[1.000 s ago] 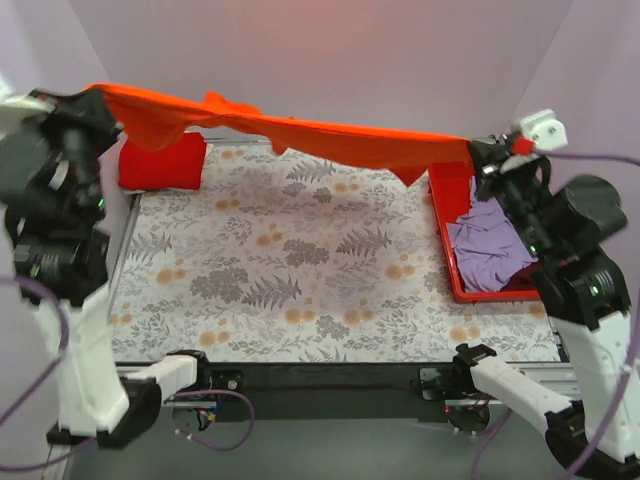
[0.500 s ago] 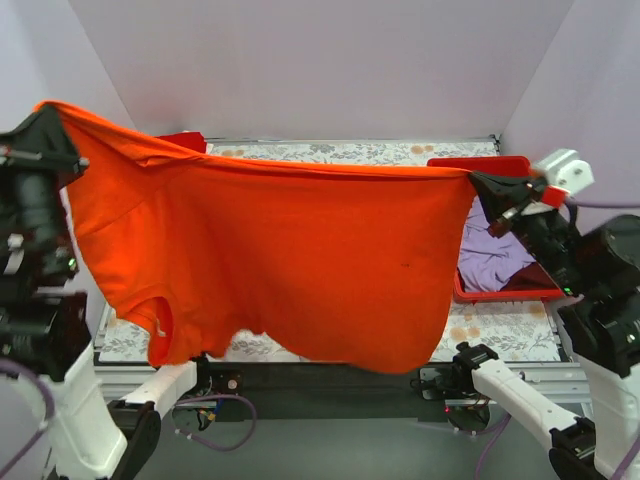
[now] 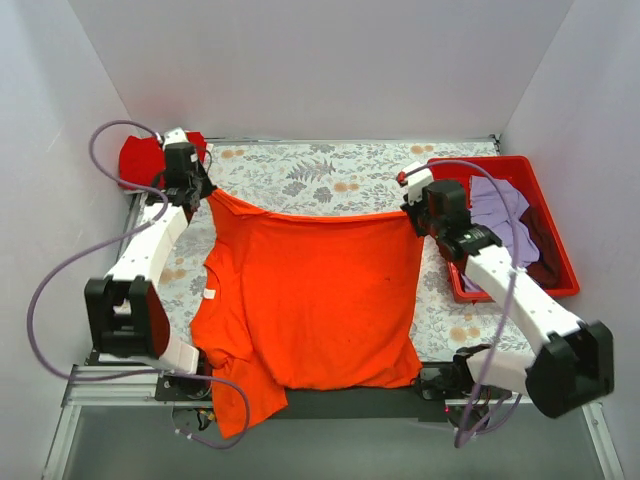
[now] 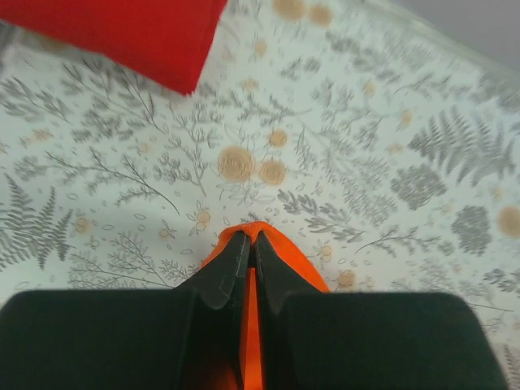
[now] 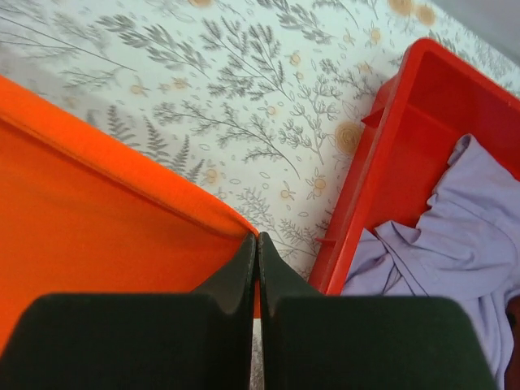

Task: Fold and stack the t-shirts
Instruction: Flatten the tshirt out, then fold the tshirt

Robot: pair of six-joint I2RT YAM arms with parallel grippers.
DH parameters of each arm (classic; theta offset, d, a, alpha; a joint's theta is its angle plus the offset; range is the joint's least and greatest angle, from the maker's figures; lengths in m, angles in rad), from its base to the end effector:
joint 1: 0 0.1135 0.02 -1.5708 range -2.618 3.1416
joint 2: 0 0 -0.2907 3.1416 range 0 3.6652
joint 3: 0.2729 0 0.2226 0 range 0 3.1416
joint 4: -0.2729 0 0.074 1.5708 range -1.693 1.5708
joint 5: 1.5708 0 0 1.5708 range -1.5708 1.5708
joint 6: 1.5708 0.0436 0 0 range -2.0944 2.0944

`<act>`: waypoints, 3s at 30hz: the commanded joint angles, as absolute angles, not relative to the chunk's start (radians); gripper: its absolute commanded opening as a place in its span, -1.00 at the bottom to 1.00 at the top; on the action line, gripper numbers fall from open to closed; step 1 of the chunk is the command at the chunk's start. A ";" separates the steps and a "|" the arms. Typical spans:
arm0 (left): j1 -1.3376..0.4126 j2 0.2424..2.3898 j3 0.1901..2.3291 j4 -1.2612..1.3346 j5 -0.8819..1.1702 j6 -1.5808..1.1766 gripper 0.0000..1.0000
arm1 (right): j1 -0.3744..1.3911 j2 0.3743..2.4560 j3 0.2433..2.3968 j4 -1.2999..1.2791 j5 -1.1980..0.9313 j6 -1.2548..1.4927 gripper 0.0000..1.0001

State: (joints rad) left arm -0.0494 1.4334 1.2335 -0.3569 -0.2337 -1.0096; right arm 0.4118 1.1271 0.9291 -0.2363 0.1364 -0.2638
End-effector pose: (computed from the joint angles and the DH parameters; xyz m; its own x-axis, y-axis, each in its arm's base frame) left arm 0.3012 -0.0048 0.3562 -0.1553 -0.8169 -0.5554 -0.5258 0.5444 -0.6536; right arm 0.2072 0.0840 0.3434 -0.2983 -0.4122 -0.8609 -0.3742 0.8802 -0.2918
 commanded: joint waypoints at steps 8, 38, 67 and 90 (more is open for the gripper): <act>-0.044 1.799 1.391 -0.180 -0.129 -1.029 -1.00 | 0.281 1.641 1.114 0.074 0.158 -0.342 -0.97; -0.044 1.531 1.195 -0.475 -0.166 -1.269 -1.00 | 0.247 1.557 0.960 0.002 0.110 -0.256 -0.97; -0.044 1.111 0.672 -0.463 -0.003 -1.557 -1.00 | 0.245 1.529 0.808 -0.126 0.147 -0.080 -0.87; -0.044 0.937 0.680 -0.564 0.130 -1.640 -1.00 | 0.245 1.338 0.879 -0.236 0.012 0.020 -0.04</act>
State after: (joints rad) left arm -0.0486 0.9794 0.6632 -0.5240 0.0978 -1.6100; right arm 0.2489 1.3754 0.8639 -0.2340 0.0696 -0.0216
